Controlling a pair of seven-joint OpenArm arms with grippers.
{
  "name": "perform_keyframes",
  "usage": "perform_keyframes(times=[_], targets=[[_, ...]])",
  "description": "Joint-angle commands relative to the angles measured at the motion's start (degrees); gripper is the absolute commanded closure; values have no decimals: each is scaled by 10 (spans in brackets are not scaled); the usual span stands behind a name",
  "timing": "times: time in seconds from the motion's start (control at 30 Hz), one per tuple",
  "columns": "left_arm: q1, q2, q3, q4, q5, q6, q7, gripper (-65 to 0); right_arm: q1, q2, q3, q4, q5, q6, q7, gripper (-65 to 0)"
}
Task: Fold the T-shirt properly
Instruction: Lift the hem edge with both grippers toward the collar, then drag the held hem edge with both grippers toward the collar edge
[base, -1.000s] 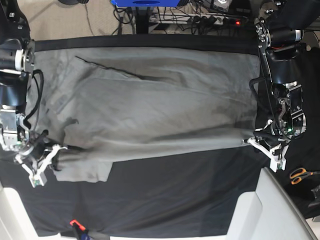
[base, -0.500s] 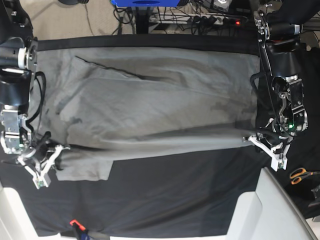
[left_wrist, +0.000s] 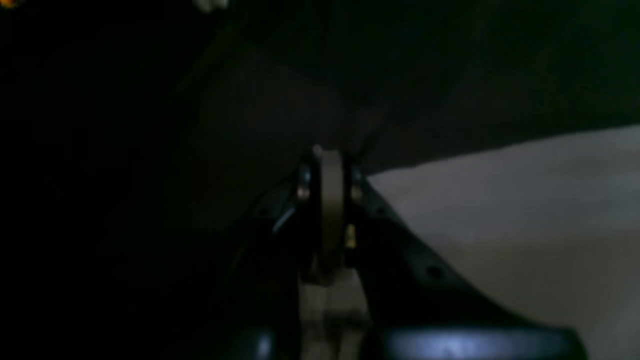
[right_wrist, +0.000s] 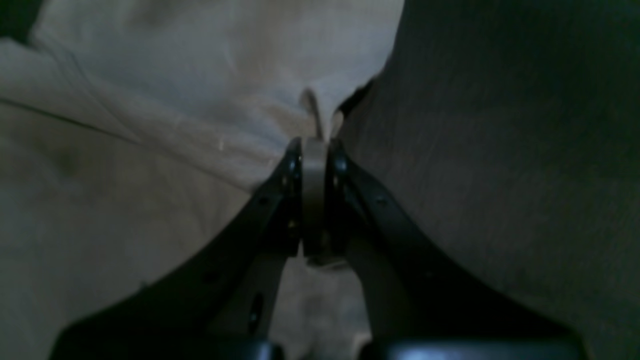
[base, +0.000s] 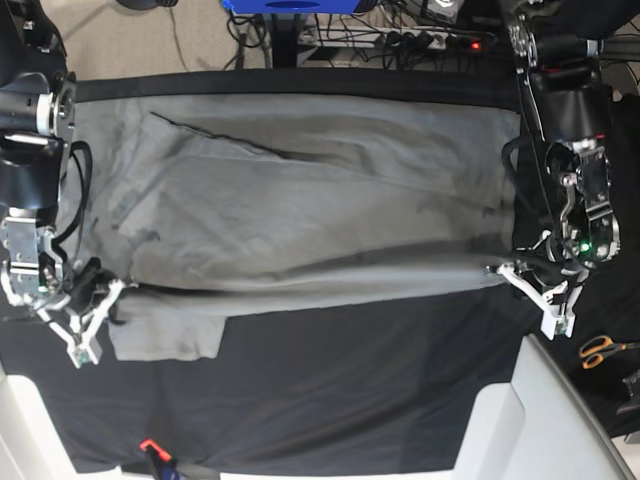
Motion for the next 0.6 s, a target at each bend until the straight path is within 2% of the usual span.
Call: perform_keyframes(times=[0.0, 0.1, 0.27, 0.57], targets=[[2, -9, -2, 22, -2, 1, 2, 0, 10, 8, 2, 22, 7, 1, 6, -2], [26, -10, -1, 53, -2, 1, 27, 0, -16, 8, 2, 68, 8, 1, -22, 0], [62, -10, -1, 86, 3, 1, 47, 0, -50, 7, 3, 150, 8, 1, -115, 0], [99, -16, -1, 102, 3, 0, 47, 0, -101, 7, 5, 204, 9, 1, -177, 0]])
